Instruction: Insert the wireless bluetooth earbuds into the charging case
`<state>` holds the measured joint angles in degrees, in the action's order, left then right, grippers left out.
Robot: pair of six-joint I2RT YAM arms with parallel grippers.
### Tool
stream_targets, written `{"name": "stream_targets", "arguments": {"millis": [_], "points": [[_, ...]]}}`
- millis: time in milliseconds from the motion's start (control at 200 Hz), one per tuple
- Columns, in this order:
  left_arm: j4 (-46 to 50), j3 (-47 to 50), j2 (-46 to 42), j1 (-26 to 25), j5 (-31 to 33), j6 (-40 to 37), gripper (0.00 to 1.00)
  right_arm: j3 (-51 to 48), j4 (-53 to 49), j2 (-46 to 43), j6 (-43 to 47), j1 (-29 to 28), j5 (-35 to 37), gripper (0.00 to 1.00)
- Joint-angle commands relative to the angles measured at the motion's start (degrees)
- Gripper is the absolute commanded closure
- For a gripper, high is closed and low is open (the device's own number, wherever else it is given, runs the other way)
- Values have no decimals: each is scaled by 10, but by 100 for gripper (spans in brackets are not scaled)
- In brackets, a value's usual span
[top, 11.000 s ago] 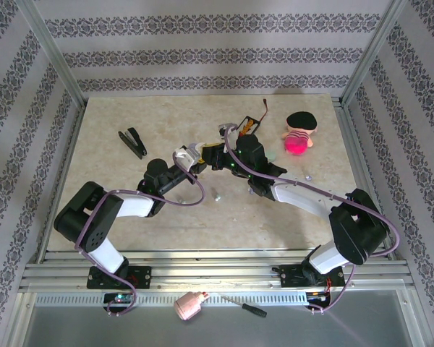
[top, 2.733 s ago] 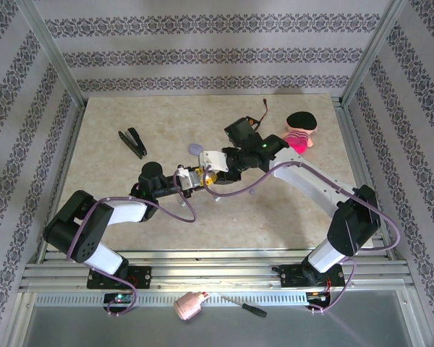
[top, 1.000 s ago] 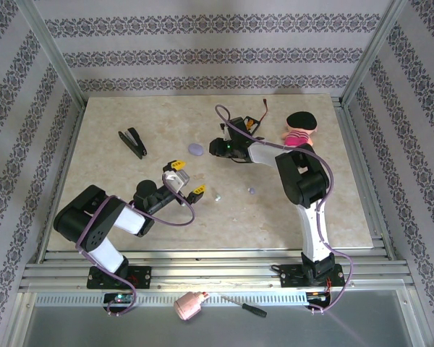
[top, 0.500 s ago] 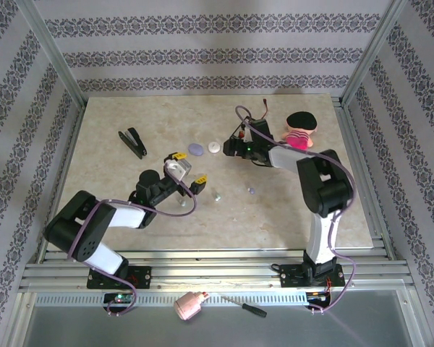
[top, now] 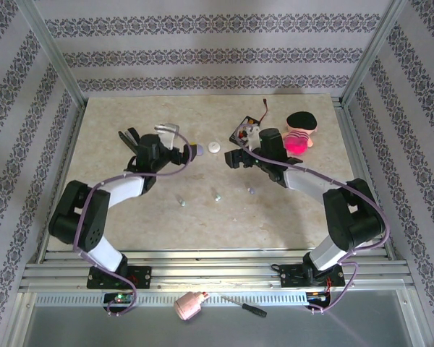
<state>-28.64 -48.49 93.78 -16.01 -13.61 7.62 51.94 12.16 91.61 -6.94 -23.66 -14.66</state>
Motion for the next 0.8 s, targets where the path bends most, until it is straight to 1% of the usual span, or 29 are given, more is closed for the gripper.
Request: {"name": "stream_targets", "arguments": {"millis": [0, 100, 265, 410, 555, 630, 655, 794], "points": [[204, -95, 52, 12, -26, 45, 0, 5, 37, 17, 36, -20, -16, 2], [320, -184, 110, 12, -31, 38, 0, 17, 40, 35, 44, -36, -13, 2], [478, -329, 212, 10, -43, 32, 0, 23, 44, 46, 40, -45, -12, 2], [526, -390, 265, 3, -28, 22, 3, 12, 48, 41, 33, -44, -15, 2], [574, -451, 310, -6, -9, 31, 4, -5, 50, 33, 29, -44, -14, 2], [595, -480, 329, -11, 1, 39, 8, -11, 51, 32, 25, -44, -13, 2], [602, -490, 335, -13, 2, 40, 11, -13, 52, 31, 24, -44, -13, 2], [624, -520, 355, -28, 29, 29, 11, -19, 57, 33, 19, -43, -12, 2]]}}
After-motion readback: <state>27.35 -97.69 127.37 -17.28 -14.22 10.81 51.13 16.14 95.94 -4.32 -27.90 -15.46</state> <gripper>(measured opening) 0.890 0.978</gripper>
